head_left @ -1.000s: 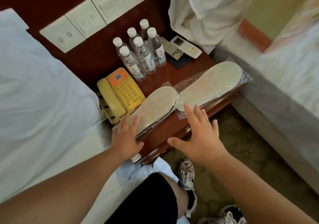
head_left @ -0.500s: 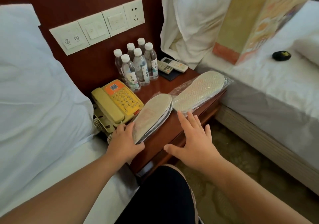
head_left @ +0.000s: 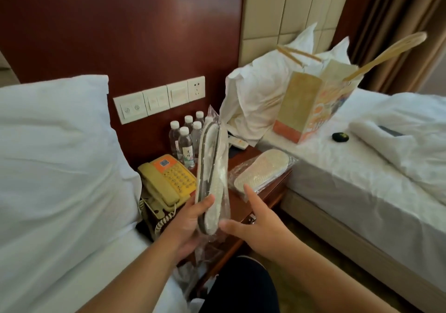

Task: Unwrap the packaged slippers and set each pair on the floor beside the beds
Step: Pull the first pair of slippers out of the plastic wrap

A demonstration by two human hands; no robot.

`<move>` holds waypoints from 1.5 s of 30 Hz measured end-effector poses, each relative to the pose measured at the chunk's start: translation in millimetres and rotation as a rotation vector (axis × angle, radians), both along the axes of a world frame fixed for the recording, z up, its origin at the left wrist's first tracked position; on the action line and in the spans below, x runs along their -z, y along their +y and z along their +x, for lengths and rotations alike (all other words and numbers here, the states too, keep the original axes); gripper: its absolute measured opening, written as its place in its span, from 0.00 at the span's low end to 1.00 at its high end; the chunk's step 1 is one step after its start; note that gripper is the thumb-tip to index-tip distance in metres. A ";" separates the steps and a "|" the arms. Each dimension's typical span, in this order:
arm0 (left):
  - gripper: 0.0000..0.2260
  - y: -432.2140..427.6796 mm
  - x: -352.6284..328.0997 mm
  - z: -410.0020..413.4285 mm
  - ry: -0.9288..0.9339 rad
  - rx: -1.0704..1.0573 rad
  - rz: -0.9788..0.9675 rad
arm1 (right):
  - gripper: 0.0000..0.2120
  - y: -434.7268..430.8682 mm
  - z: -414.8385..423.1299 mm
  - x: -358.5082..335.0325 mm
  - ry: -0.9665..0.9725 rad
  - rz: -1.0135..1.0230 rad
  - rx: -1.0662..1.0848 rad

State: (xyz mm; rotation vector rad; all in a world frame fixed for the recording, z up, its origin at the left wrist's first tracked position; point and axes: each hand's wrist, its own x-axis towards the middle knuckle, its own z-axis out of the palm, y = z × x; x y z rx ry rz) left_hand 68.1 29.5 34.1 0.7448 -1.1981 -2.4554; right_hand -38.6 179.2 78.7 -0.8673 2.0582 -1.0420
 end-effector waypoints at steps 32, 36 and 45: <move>0.25 66.6 -84.7 -24.4 0.299 0.033 0.043 | 0.15 45.5 2.1 -66.3 -0.848 -0.455 0.348; 0.25 64.5 -85.6 -24.8 0.296 0.015 -0.076 | 0.18 48.6 -5.8 -74.0 -0.934 -0.509 0.292; 0.25 58.0 -69.4 -25.2 0.204 0.027 -0.334 | 0.19 48.2 -6.5 -82.2 -0.929 -0.537 0.215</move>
